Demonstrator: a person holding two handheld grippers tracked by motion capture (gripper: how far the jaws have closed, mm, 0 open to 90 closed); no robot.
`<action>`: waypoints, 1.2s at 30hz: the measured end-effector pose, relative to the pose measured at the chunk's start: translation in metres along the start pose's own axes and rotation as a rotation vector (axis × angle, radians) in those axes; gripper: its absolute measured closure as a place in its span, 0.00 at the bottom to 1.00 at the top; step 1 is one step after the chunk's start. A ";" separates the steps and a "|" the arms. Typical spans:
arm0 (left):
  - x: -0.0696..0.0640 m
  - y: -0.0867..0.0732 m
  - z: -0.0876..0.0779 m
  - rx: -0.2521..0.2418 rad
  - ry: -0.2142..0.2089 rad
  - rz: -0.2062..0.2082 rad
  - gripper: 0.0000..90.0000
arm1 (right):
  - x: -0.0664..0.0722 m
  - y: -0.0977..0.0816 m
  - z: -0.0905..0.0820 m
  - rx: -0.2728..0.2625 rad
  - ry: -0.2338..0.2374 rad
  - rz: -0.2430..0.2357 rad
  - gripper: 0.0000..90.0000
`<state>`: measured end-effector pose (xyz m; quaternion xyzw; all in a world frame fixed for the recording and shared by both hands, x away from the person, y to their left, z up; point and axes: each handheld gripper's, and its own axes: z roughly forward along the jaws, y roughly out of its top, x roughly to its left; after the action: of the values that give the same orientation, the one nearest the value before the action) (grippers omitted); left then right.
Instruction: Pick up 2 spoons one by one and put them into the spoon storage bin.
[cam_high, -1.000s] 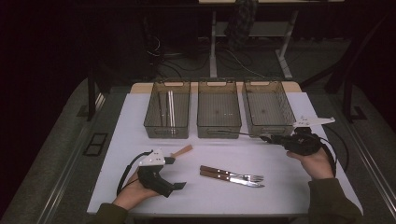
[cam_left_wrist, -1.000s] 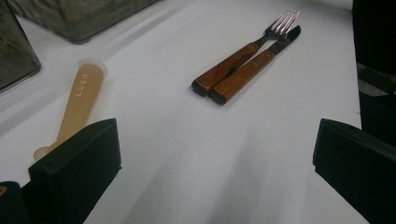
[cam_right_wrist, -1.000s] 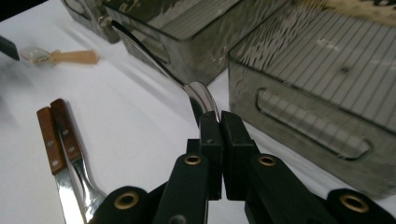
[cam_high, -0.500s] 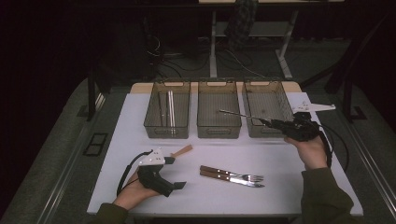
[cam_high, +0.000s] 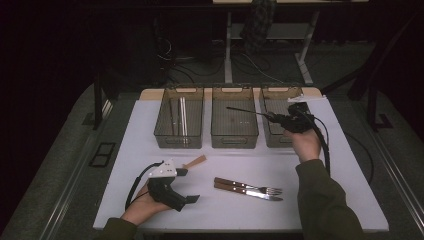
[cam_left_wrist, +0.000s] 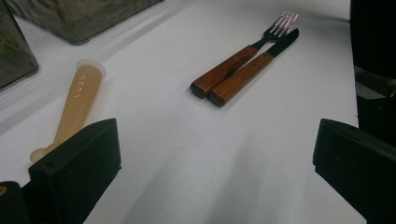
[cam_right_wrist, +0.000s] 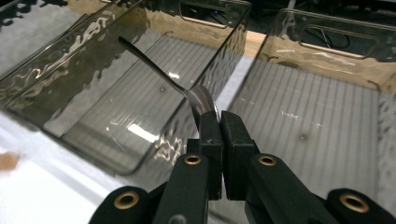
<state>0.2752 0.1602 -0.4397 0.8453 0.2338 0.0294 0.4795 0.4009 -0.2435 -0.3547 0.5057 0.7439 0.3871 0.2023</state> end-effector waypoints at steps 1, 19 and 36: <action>0.000 0.000 0.000 0.000 0.000 0.001 0.00 | 0.002 0.002 0.004 -0.001 0.000 0.003 0.98; 0.000 0.000 0.000 -0.004 -0.005 0.002 0.00 | 0.035 0.021 0.058 0.051 -0.031 -0.018 0.98; 0.000 0.000 0.000 -0.001 -0.004 0.003 0.00 | 0.028 0.008 0.045 -0.004 0.134 -0.007 0.47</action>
<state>0.2751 0.1602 -0.4395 0.8454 0.2315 0.0288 0.4805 0.4251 -0.2000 -0.3734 0.4753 0.7569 0.4211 0.1545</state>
